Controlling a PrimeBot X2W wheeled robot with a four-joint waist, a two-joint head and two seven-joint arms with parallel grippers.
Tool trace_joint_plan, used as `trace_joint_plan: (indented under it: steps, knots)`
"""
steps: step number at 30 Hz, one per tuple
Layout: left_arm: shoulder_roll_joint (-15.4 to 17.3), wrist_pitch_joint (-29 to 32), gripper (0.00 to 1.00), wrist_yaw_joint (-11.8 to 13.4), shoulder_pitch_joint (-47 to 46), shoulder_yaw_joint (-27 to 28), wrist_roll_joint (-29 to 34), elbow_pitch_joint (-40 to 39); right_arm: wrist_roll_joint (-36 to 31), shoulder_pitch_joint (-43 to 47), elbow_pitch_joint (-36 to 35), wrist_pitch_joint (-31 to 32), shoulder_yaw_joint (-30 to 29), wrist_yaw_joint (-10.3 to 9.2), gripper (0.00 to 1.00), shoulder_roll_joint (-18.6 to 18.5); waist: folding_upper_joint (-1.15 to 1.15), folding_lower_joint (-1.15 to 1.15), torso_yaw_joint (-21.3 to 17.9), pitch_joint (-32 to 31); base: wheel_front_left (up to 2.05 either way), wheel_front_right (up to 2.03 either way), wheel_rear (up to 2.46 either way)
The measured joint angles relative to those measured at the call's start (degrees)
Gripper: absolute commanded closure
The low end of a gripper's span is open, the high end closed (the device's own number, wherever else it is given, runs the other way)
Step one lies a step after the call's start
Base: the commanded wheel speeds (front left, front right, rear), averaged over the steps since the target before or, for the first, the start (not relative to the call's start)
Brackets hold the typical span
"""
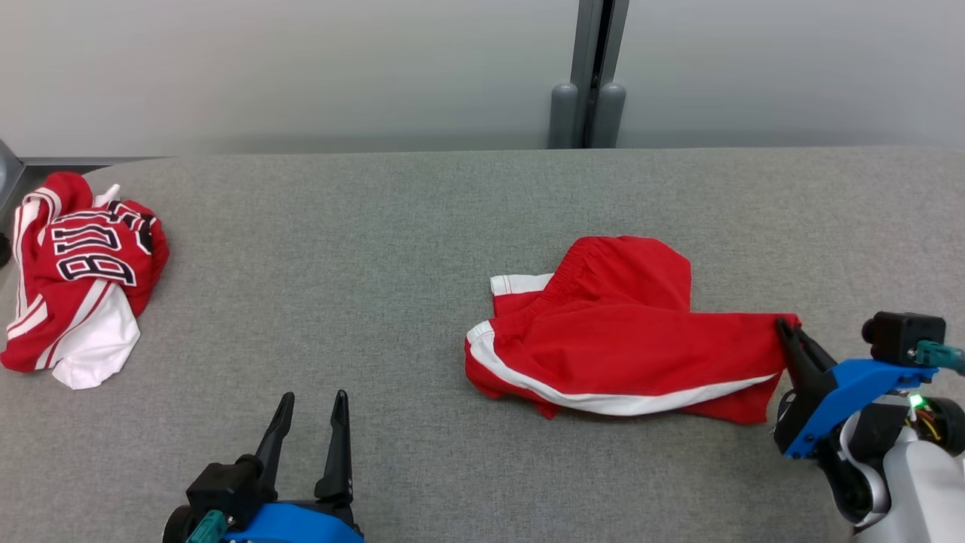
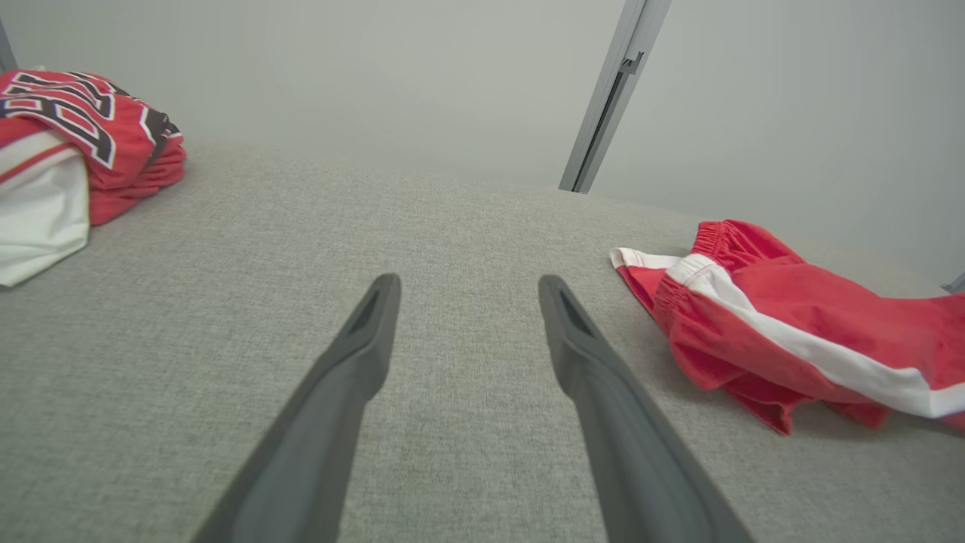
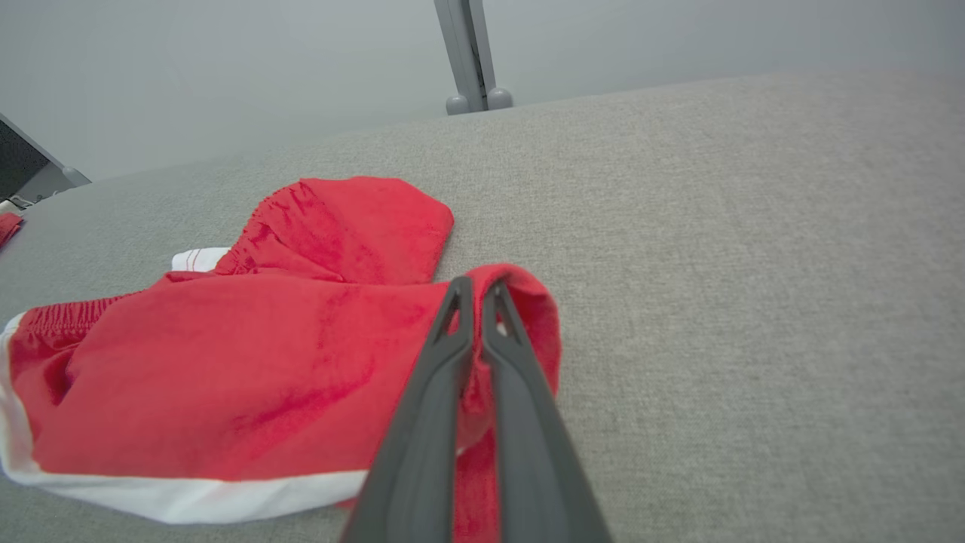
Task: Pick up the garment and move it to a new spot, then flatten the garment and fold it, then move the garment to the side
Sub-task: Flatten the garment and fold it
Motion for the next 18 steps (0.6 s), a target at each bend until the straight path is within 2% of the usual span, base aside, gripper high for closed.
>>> trace_joint_plan:
  steps: [4, 13, 14, 16, 17, 18]
  knots:
    - [0.0, 0.0, 0.00, 0.0, -0.8, -0.7, -0.1, -0.2, -0.9, -3.4, 2.6, 2.1, -3.6, 0.00, 1.00, 0.7, 0.00, 0.00, 0.5, 1.0, 0.00, 0.00, 0.00]
    - [0.0, 0.0, 0.00, 0.0, -2.6, -2.0, -0.4, -0.6, -8.5, -16.6, 15.8, 2.7, -9.0, 0.00, 1.00, 2.0, 0.00, 0.00, 3.5, 3.9, 0.00, 0.00, 0.00]
    - [0.0, 0.0, 0.00, 0.0, -2.7, -2.1, -0.4, -0.6, -9.7, -18.0, 17.3, 2.1, -9.4, 0.00, 0.93, 2.0, 0.00, 0.00, 3.9, 4.3, 0.00, 0.00, 0.00]
    - [0.0, 0.0, 0.00, 0.0, -3.1, -2.2, -0.5, -0.6, -11.2, -20.6, 20.3, 0.9, -10.6, 0.00, 0.53, 2.1, 0.00, 0.00, 4.5, 5.0, 0.00, 0.00, 0.00]
    - [0.0, 0.0, 0.00, 0.0, -3.4, -2.2, -0.7, -0.6, -12.4, -21.7, 21.7, -0.1, -10.8, 0.00, 0.00, 2.1, 0.00, 0.00, 4.8, 5.3, 0.00, 0.00, 0.00]
    - [0.0, 0.0, 0.00, 0.0, -3.6, -2.3, -0.8, -0.6, -13.6, -22.6, 22.9, -0.9, -10.8, 0.00, 0.00, 2.1, 0.00, 0.00, 5.1, 5.6, 0.00, 0.00, 0.00]
